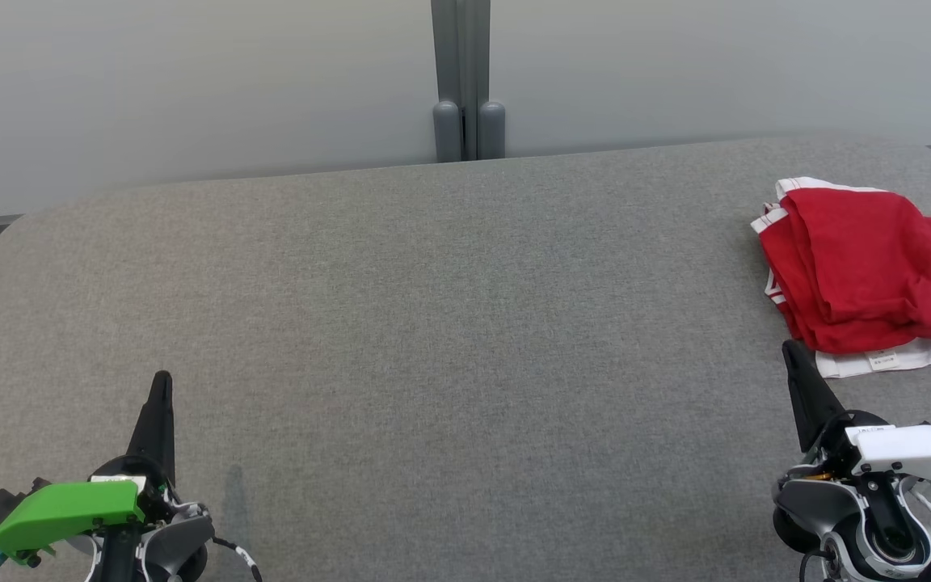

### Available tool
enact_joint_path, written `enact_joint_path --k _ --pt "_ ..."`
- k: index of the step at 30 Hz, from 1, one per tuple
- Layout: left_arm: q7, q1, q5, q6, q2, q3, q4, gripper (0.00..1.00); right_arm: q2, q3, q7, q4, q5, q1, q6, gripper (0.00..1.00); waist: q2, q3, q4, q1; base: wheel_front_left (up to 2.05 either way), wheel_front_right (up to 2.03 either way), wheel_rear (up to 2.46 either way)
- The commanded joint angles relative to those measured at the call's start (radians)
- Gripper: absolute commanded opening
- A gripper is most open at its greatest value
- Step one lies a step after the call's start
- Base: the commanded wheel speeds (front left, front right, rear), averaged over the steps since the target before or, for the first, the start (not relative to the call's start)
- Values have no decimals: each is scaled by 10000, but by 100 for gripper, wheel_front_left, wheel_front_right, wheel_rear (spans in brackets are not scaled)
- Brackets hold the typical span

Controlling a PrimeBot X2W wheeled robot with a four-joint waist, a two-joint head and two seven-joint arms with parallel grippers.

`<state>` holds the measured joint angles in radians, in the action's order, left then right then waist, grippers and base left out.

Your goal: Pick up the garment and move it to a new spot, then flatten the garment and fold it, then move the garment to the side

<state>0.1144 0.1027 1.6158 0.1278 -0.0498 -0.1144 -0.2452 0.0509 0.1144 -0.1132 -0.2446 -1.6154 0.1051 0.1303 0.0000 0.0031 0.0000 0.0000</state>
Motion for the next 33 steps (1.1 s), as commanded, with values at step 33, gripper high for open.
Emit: enact_joint_path --k 33 --pt "35 112 -66 61 -13 -23 -11 0 3 21 -47 -19 60 54 8 0 0 0 0 0 0 0 0"
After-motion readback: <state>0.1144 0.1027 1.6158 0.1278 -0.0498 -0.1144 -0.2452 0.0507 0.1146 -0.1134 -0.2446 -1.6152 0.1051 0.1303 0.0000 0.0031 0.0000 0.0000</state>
